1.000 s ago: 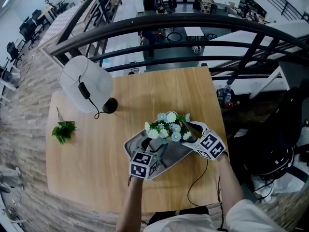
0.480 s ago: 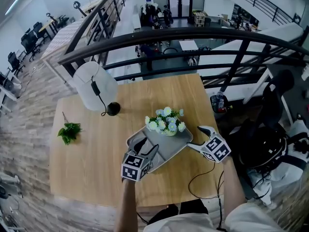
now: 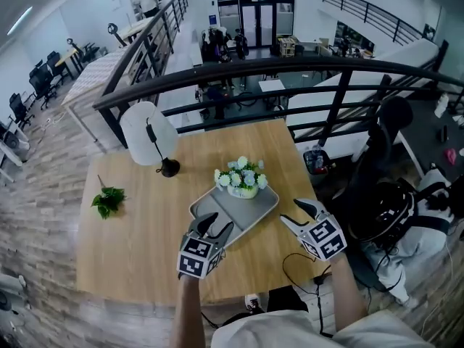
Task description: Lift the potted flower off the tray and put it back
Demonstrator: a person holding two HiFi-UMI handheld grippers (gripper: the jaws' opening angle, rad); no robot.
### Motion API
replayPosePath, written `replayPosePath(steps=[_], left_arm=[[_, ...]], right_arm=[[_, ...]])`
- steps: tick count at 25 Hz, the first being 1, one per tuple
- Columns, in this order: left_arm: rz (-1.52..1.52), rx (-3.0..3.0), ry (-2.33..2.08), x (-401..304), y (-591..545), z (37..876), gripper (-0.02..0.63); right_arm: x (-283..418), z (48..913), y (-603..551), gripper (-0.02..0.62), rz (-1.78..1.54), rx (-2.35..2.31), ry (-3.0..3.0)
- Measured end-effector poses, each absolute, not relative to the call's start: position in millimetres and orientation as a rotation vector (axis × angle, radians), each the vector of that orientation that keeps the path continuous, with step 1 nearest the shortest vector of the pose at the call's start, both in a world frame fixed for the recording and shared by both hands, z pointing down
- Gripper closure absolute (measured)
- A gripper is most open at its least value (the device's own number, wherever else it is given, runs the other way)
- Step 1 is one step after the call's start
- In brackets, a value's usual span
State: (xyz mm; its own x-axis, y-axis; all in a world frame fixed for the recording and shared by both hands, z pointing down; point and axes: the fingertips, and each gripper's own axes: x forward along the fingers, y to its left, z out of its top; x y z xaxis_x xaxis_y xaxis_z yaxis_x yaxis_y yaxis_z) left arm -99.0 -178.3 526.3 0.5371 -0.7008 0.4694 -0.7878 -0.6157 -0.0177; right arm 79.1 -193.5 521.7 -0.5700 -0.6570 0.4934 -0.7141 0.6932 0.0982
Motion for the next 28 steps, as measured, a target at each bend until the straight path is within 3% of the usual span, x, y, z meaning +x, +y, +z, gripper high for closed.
replayPosePath(steps=[2,6,15,19,28], left_arm=[[0.614,2.608,-1.272,-91.7,-165.2,509.4,0.384],[0.503,2.689,-1.308,-82.3,-143.6,466.3,0.460],[0.367,2.808,-1.394,-78.1,-103.0,385.8,0.506],[0.290,2.810,-1.449,-80.6,-93.0,367.0,0.557],[0.281,2.868,-1.486,-70.3,-81.6,347.4,0.583]], right_arm=[[75.8,503.9,-176.4,0.358,0.166,1.091,-2.439],[73.6,462.7,-147.6,0.375,0.136,1.153,-2.515],[69.5,380.3,-96.6,0.452,0.045,1.245,-2.653],[67.0,361.6,-83.9,0.496,0.034,1.269,-2.672],[59.3,343.8,-70.8,0.575,-0.016,1.286,-2.677]])
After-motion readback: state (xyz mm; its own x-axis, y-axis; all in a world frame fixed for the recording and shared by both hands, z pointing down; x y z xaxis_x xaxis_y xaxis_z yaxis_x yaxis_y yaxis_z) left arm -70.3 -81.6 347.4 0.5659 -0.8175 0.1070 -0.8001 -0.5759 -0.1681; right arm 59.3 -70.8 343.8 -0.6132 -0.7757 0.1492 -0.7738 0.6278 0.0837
